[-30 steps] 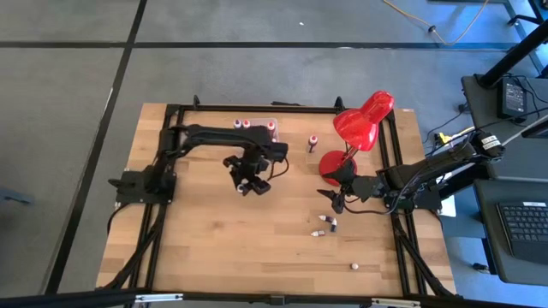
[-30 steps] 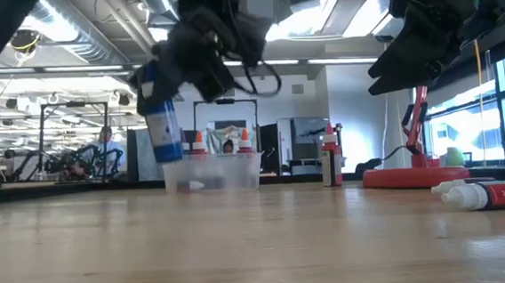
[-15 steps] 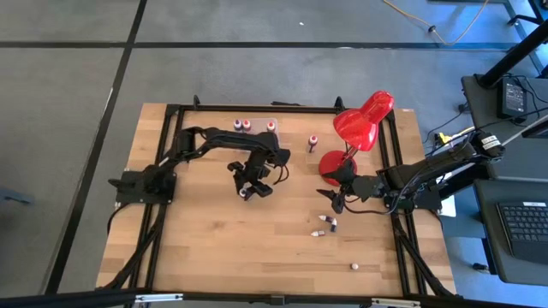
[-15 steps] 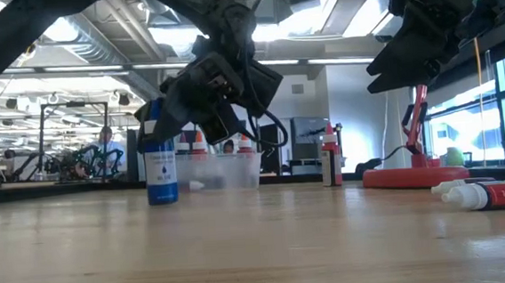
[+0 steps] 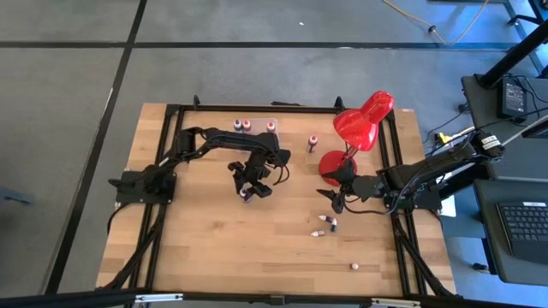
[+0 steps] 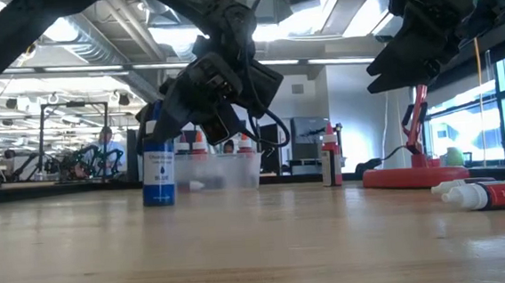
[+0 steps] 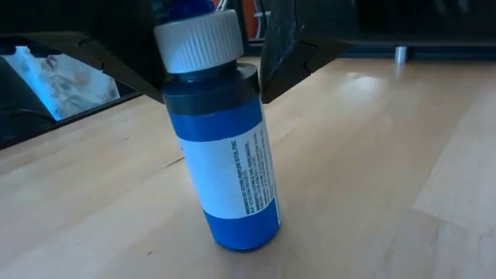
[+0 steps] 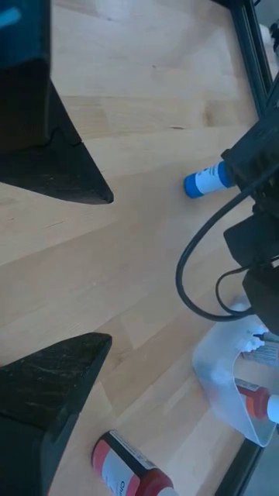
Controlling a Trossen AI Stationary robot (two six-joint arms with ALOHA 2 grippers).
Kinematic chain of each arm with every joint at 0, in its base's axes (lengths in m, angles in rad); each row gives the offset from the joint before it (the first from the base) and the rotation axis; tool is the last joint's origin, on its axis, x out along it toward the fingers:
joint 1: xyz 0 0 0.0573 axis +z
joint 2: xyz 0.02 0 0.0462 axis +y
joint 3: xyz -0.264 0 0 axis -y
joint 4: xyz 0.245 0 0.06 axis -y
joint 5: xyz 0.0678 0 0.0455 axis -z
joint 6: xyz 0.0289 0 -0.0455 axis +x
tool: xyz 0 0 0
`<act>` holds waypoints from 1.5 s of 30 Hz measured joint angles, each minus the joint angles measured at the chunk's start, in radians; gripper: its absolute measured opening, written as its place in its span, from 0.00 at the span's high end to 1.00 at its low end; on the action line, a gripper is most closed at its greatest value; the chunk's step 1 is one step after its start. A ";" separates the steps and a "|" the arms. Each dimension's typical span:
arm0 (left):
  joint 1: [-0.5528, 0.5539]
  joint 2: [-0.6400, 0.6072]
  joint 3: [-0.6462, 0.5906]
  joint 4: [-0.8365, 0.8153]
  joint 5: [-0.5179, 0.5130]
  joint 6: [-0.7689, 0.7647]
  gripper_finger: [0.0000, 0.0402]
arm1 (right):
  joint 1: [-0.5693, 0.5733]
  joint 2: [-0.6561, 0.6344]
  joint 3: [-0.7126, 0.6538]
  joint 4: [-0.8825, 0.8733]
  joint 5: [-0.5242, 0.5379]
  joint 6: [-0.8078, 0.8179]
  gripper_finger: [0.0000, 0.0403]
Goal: Pick & Place food coloring
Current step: Put the large blue food coloring bottle into the transparent bin
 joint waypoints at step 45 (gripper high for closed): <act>0.098 -0.280 0.394 -0.001 -0.507 0.007 0.32 | 0.000 0.000 -0.001 -0.006 0.000 0.000 0.28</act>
